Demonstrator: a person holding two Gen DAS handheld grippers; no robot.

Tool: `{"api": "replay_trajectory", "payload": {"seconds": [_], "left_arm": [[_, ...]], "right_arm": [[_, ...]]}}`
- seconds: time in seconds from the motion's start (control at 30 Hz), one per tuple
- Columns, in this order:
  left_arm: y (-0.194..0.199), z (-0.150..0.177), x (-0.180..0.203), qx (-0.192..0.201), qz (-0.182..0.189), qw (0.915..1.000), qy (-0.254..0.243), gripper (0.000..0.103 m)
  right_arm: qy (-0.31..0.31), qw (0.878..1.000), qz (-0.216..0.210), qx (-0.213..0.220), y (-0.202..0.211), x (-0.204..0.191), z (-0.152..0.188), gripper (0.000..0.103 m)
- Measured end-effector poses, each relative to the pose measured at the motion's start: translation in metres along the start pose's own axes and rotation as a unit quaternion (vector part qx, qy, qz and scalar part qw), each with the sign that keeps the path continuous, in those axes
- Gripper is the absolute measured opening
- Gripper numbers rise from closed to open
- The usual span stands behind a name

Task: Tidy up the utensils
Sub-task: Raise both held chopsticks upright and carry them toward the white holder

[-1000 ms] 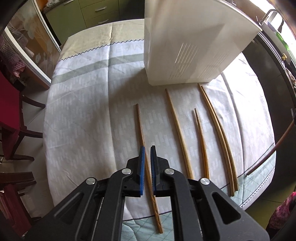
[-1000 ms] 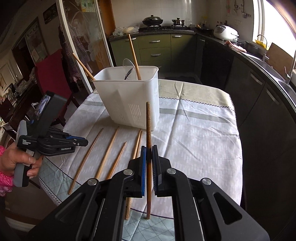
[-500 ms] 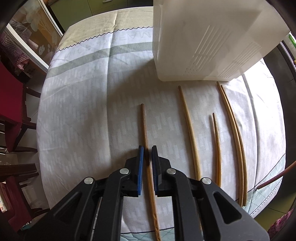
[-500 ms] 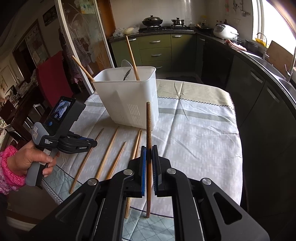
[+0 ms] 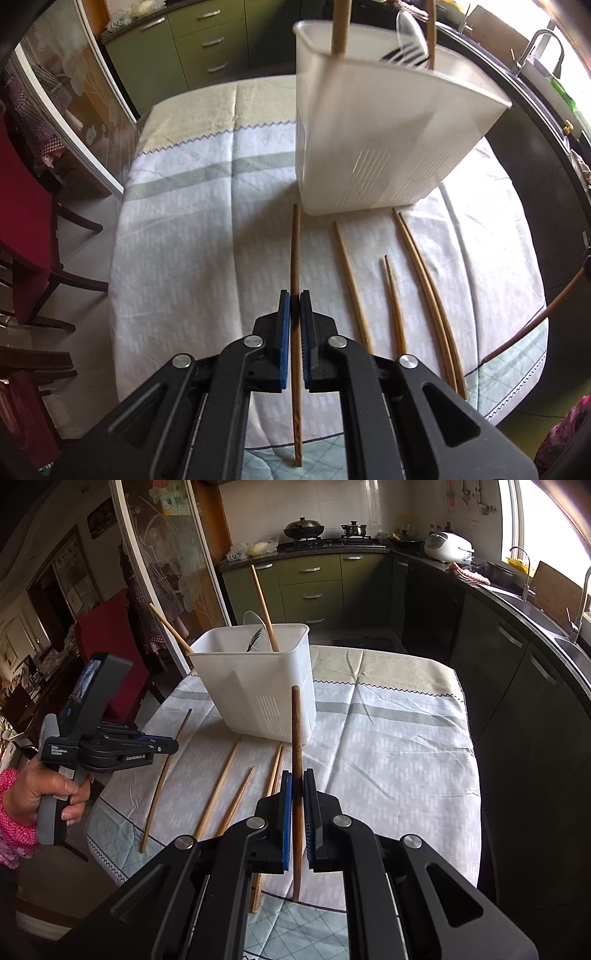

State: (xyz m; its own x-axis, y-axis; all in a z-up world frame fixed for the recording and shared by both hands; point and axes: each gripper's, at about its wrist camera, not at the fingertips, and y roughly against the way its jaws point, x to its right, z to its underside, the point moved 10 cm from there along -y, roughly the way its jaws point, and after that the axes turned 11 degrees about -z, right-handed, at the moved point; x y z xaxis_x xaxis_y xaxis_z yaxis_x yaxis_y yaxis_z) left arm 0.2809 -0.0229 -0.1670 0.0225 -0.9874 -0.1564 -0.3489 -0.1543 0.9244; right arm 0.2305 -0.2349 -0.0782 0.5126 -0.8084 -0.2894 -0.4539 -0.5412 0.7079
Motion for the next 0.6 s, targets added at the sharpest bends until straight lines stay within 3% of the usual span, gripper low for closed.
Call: {"api": "replay_trajectory", "payload": {"seconds": [0.27,0.6], "left_arm": [[0.064,0.012,-0.011,0.06,0.03,0.9977,0.011,0.005],[0.106,0.032,-0.016,0.112,0.036,0.993,0.006,0.005]], "right_arm": [[0.005,1.0,-0.003,0.018,0.014,-0.008,0.002,0.007],[0.001,0.999,-0.001,0.034,0.026,-0.01,0.015,0.007]]}}
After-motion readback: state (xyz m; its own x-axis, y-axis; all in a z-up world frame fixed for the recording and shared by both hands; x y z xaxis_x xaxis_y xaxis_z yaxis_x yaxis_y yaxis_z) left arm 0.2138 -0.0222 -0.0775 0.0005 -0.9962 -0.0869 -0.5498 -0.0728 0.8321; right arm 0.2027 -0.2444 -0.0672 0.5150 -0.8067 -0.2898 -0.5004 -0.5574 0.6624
